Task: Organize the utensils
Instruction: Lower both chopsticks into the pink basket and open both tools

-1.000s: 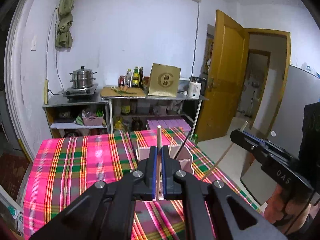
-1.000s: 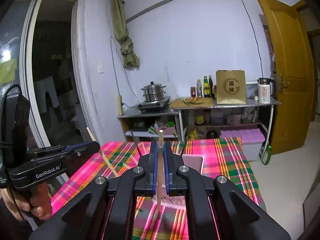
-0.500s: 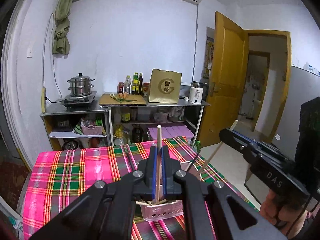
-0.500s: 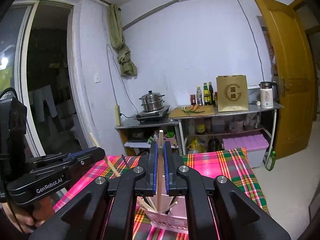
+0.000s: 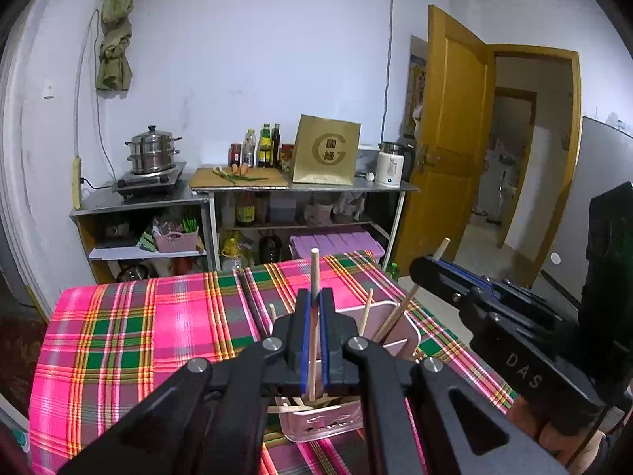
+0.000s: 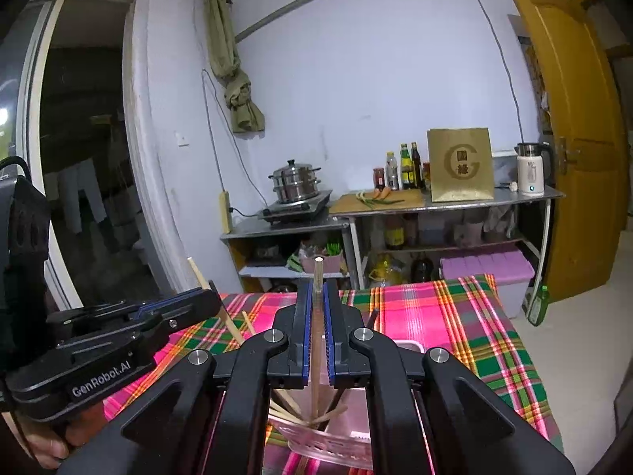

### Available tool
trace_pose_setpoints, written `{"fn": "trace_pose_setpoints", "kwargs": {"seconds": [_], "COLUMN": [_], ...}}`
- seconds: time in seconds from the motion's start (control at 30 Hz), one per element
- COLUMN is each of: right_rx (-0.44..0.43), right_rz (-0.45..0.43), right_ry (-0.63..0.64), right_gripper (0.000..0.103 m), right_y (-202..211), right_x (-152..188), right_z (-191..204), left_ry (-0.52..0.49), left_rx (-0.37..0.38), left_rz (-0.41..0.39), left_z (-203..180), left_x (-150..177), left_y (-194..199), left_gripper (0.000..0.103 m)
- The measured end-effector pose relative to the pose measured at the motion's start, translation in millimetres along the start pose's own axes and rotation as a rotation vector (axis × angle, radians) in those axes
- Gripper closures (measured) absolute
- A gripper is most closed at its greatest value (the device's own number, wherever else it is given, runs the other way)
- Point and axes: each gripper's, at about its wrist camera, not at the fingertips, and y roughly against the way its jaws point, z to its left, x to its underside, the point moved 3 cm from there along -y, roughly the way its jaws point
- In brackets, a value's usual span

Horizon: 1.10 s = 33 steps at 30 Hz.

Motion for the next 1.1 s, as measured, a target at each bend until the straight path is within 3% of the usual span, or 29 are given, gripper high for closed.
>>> {"fn": "trace_pose_setpoints", "kwargs": {"seconds": [0.67, 0.9, 1.0, 1.1], "right_rx": [0.025, 0.025, 0.03, 0.035], "right_rz": [0.12, 0.15, 0.161, 0.163], "right_ry": [0.02, 0.024, 0.027, 0.02], "right_gripper": [0.098, 0.097, 0.097, 0.087], "right_y": [-30.4, -32.8, -32.8, -30.3], "right_x": [39.3, 43.8, 44.8, 44.4], "right_z": [-8.7, -9.0, -10.0, -12.0], "left_ry": [-0.013, -0.009, -0.012, -0.018], "left_rx": [-0.027, -0.026, -0.033, -0.034], "left_rz": [0.139, 0.142, 0.143, 0.145], "left_z": [-1.7, -2.0, -2.9, -4.6], "left_x": [33.6, 35.1, 38.5, 41.5], "left_y": [-40.1, -40.9, -41.3, -40.6], "left_gripper": [0.098, 0.098, 0.096, 0.087]}}
